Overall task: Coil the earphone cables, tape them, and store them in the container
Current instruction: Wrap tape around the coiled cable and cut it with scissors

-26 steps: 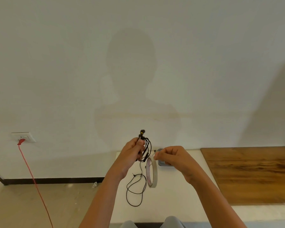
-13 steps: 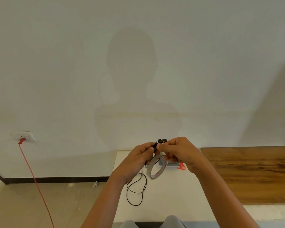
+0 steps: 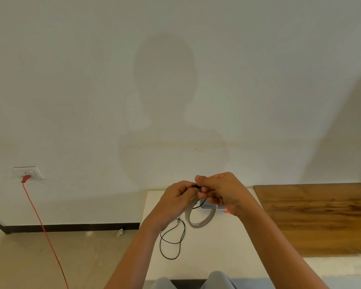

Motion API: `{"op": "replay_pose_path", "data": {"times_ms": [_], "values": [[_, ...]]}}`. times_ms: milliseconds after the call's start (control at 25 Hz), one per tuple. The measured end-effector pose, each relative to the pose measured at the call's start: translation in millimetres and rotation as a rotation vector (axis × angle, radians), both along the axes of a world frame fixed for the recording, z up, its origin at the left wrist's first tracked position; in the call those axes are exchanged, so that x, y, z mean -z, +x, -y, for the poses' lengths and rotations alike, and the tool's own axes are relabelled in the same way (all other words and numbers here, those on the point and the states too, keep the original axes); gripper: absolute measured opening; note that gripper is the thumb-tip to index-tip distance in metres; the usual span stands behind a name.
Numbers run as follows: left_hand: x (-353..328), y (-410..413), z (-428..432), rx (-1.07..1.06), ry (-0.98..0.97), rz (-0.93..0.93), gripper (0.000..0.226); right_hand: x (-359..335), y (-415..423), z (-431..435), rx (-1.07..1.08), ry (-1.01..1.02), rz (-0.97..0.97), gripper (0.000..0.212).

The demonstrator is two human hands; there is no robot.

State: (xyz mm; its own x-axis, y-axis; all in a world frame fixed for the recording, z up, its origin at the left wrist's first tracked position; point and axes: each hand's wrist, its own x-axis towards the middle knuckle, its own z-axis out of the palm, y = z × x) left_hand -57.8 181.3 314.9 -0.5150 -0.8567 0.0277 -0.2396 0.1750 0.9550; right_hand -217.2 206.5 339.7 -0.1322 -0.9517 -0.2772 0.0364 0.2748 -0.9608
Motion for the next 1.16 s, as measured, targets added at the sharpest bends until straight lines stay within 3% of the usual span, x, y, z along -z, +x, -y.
{"op": "replay_pose_path", "data": {"times_ms": [280, 400, 480, 600, 840, 1080, 1160], "values": [[10.1, 2.6, 6.6, -0.1, -0.136, 0.028, 0.025, 8.1, 4.4, 5.4, -0.02, 0.01, -0.118, 0.039], [11.3, 4.0, 8.3, -0.152, -0.038, 0.013, 0.021, 15.7, 2.1, 2.9, -0.063, -0.161, -0.163, 0.022], [10.4, 5.0, 9.8, -0.158, 0.074, -0.017, 0.019, 26.3, 0.8, -0.3, -0.062, -0.347, -0.332, 0.012], [8.5, 5.3, 10.5, -0.2, 0.236, -0.08, 0.031, 39.8, 1.1, -5.7, -0.111, -0.519, -0.568, 0.025], [7.8, 4.2, 5.7, -0.265, 0.331, -0.129, 0.038, 47.1, 4.3, -4.3, -0.253, -0.472, -0.38, 0.037], [12.4, 3.9, 11.4, -0.383, 0.365, -0.087, 0.043, 53.5, 10.8, -4.2, -0.164, -0.464, -0.379, 0.044], [12.9, 4.2, 11.6, -0.393, 0.377, -0.087, 0.034, 57.8, 11.9, -2.4, -0.194, -0.473, -0.392, 0.045]]}}
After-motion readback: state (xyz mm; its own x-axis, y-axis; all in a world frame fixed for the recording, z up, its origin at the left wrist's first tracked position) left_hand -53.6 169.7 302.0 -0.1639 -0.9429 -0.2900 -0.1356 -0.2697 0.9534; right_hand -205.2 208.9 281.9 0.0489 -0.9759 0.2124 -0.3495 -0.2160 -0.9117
